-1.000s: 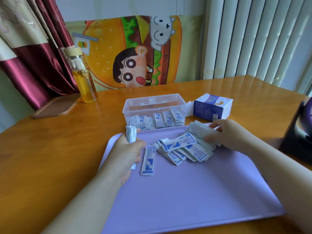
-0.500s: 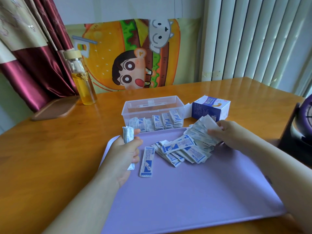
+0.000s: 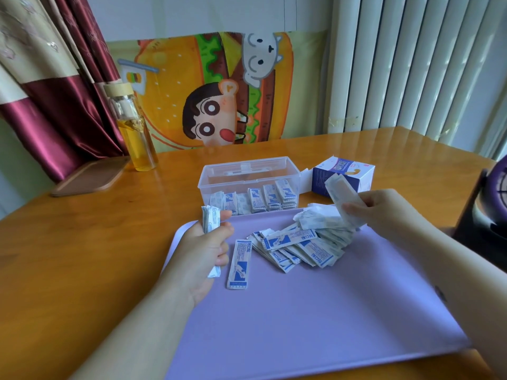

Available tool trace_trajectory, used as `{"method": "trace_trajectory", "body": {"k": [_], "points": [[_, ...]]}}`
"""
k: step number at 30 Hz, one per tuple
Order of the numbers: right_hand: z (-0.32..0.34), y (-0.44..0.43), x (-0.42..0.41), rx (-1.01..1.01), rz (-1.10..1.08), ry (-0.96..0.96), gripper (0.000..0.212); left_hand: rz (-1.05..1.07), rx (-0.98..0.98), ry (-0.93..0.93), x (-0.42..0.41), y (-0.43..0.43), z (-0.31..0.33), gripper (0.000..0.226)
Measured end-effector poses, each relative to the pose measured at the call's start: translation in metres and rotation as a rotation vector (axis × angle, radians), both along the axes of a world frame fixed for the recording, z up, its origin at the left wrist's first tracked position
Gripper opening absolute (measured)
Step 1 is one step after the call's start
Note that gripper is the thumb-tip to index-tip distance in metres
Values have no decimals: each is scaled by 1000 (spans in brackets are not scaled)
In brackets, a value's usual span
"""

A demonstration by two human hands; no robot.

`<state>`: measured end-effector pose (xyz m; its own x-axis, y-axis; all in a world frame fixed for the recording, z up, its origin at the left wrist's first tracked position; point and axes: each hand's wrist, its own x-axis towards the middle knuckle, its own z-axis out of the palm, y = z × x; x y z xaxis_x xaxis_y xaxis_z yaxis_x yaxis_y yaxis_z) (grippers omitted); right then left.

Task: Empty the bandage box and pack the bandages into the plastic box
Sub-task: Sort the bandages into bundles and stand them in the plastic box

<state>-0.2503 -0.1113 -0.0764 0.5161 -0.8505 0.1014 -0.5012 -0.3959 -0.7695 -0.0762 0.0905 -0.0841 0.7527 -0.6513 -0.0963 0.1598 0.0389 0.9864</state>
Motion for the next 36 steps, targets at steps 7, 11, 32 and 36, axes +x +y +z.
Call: {"method": "trace_trajectory", "body": {"k": [7, 11, 32, 36], "points": [[6, 27, 16, 205, 225, -276, 19, -91, -57, 136, -10, -7, 11, 16], [1, 49, 32, 489, 434, -398, 11, -178, -89, 188, -26, -15, 20, 21], [2, 72, 43, 81, 347, -322, 49, -109, -144, 225, -16, -10, 15, 21], [2, 73, 43, 6, 360, -356, 49, -129, -118, 218, -10, -8, 11, 30]]}}
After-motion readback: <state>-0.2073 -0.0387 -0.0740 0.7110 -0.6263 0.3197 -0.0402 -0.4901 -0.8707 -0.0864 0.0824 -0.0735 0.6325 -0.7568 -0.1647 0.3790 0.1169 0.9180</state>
